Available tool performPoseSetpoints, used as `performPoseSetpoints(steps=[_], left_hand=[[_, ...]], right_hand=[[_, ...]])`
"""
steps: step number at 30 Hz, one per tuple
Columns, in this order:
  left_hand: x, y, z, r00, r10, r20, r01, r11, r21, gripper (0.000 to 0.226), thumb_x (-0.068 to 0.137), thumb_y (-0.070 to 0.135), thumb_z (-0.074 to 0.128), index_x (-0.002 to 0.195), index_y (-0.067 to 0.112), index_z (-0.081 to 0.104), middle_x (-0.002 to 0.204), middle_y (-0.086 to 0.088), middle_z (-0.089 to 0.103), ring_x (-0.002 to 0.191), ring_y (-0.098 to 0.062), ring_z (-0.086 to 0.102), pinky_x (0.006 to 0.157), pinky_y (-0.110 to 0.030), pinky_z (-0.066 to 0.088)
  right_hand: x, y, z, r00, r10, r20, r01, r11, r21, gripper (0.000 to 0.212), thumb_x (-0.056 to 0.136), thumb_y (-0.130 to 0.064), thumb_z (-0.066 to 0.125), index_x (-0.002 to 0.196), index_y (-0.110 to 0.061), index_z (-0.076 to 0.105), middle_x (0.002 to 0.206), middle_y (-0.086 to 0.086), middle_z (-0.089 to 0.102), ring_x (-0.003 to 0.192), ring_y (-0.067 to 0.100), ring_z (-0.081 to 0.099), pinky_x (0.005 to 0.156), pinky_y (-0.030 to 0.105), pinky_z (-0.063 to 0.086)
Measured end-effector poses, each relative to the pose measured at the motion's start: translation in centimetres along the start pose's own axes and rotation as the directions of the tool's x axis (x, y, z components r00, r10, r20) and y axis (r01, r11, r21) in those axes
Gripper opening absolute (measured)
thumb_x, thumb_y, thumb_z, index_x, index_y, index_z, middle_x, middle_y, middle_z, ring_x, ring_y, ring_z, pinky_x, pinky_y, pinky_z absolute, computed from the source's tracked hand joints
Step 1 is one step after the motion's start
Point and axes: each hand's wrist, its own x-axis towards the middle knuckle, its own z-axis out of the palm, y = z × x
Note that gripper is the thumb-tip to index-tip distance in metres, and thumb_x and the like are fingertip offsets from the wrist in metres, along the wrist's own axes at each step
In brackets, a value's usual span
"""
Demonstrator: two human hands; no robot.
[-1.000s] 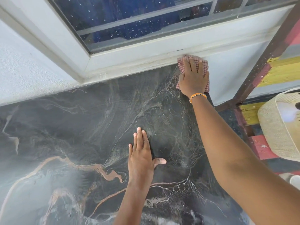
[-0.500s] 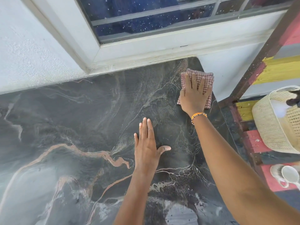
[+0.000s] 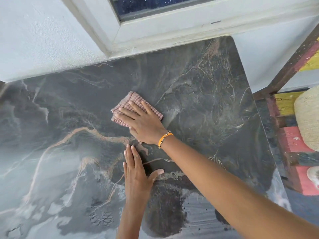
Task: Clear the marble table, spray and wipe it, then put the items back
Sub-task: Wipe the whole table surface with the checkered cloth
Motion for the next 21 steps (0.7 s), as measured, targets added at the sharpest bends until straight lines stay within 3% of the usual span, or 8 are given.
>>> performPoseSetpoints(steps=[3, 6, 11, 14, 16, 18, 21], left_hand=[[-0.4, 0.2, -0.1, 1.000, 0.003, 0.012, -0.003, 1.000, 0.008, 0.112, 0.064, 0.071, 0.039, 0.147, 0.007, -0.001, 0.157, -0.007, -0.008, 0.145, -0.022, -0.007, 0.117, -0.044, 0.008], [-0.4, 0.1, -0.2, 0.999, 0.031, 0.021, -0.032, 0.999, 0.010, 0.109, 0.067, 0.068, 0.041, 0.147, 0.007, -0.001, 0.157, -0.009, -0.011, 0.145, -0.023, -0.010, 0.117, -0.043, 0.005], [-0.6, 0.2, -0.3, 0.999, 0.043, -0.005, -0.043, 0.999, -0.014, 0.107, 0.068, 0.064, 0.045, 0.147, 0.008, -0.002, 0.157, -0.008, -0.012, 0.145, -0.022, -0.010, 0.117, -0.042, 0.002], [-0.6, -0.1, -0.1, 0.999, 0.050, -0.018, -0.050, 0.999, -0.005, 0.110, 0.066, 0.069, 0.039, 0.147, 0.007, -0.002, 0.157, -0.009, -0.009, 0.145, -0.024, -0.008, 0.117, -0.043, 0.005], [-0.7, -0.3, 0.1, 0.998, 0.057, -0.025, -0.058, 0.998, -0.021, 0.113, 0.064, 0.073, 0.035, 0.147, 0.006, -0.002, 0.157, -0.010, -0.007, 0.145, -0.024, -0.006, 0.118, -0.043, 0.006], [-1.0, -0.3, 0.2, 0.996, 0.071, -0.059, -0.075, 0.995, -0.068, 0.110, 0.066, 0.070, 0.039, 0.147, 0.006, -0.001, 0.157, -0.010, -0.005, 0.145, -0.022, -0.005, 0.118, -0.042, 0.007], [-1.9, -0.7, 0.0, 0.984, 0.086, -0.154, -0.108, 0.984, -0.138, 0.092, 0.077, 0.054, 0.055, 0.147, 0.010, 0.013, 0.157, -0.008, 0.007, 0.145, -0.023, 0.008, 0.116, -0.043, 0.018]], right_hand=[[-3.1, 2.8, -0.3, 0.994, 0.088, -0.060, -0.088, 0.996, 0.019, 0.065, 0.091, -0.030, 0.036, 0.149, -0.030, 0.007, 0.156, -0.009, 0.021, 0.147, 0.021, 0.008, 0.119, 0.049, 0.002], [-6.0, 7.8, -1.3, 0.945, 0.307, -0.111, -0.306, 0.952, 0.033, 0.062, 0.092, -0.033, 0.034, 0.149, -0.031, 0.010, 0.158, -0.009, 0.014, 0.147, 0.020, 0.005, 0.118, 0.048, -0.002], [-12.1, 14.8, -2.7, 0.719, 0.669, -0.189, -0.663, 0.742, 0.102, 0.063, 0.090, -0.034, 0.036, 0.148, -0.027, 0.014, 0.159, 0.002, 0.012, 0.146, 0.028, 0.008, 0.117, 0.049, 0.000], [-15.5, 14.9, -2.5, 0.532, 0.820, -0.210, -0.810, 0.565, 0.155, 0.065, 0.087, -0.035, 0.030, 0.149, -0.020, 0.016, 0.158, 0.010, 0.013, 0.145, 0.032, 0.009, 0.117, 0.052, 0.004], [-16.3, 12.9, -1.9, 0.469, 0.862, -0.190, -0.846, 0.501, 0.185, 0.064, 0.090, -0.034, 0.030, 0.149, -0.018, 0.012, 0.158, 0.010, 0.010, 0.145, 0.033, 0.006, 0.116, 0.054, 0.003], [-15.9, 10.1, -1.1, 0.515, 0.839, -0.176, -0.824, 0.541, 0.168, 0.064, 0.093, -0.033, 0.033, 0.150, -0.018, 0.009, 0.159, 0.009, 0.008, 0.146, 0.032, 0.004, 0.116, 0.055, 0.001], [-13.6, 5.0, 0.1, 0.646, 0.747, -0.155, -0.737, 0.664, 0.130, 0.064, 0.093, -0.034, 0.033, 0.150, -0.020, 0.008, 0.159, 0.006, 0.006, 0.146, 0.029, 0.003, 0.115, 0.053, -0.002]])
